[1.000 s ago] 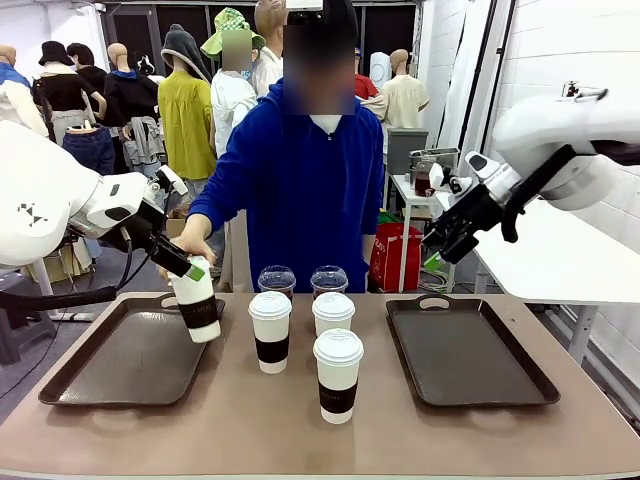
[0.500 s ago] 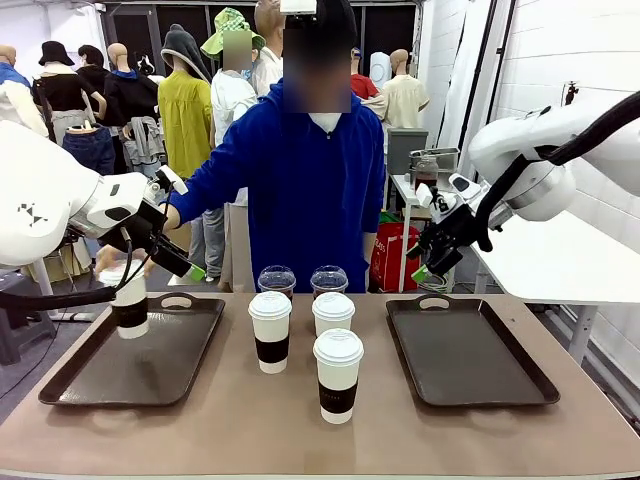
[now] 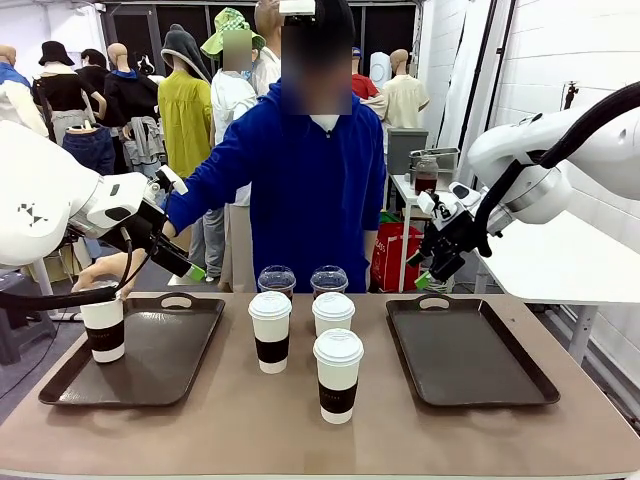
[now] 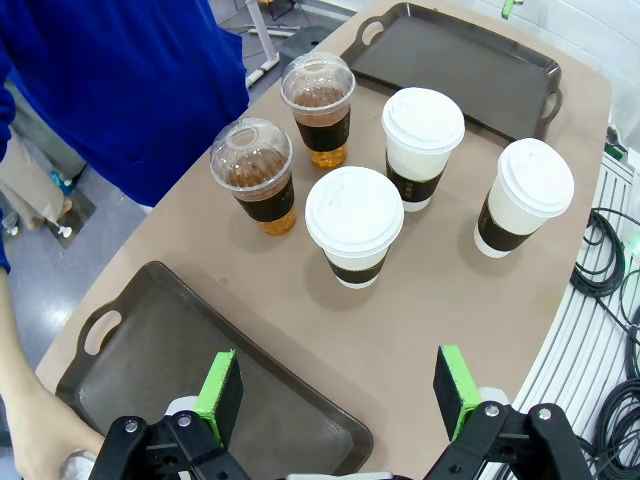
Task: Distribute the coffee onto the tray.
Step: Pick up one iced Americano and place it on the right Handle tray.
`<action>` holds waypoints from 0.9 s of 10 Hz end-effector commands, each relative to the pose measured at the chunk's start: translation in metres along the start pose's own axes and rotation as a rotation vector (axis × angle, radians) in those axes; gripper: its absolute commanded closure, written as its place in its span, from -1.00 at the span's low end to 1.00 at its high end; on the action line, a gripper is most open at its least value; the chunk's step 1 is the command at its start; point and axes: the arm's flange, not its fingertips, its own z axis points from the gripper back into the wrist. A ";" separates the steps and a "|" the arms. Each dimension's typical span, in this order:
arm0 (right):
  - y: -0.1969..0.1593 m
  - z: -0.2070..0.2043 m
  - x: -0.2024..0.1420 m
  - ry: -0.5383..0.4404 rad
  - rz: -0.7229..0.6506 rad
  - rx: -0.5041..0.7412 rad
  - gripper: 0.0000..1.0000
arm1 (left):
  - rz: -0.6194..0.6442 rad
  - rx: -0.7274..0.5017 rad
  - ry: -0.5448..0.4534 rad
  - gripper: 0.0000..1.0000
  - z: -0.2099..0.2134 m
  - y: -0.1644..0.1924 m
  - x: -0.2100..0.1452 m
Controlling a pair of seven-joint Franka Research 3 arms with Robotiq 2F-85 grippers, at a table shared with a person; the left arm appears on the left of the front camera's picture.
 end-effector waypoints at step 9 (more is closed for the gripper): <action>-0.069 -0.038 -0.028 -0.167 0.055 0.074 -1.00 | 0.002 -0.002 -0.003 -1.00 0.001 0.002 -0.001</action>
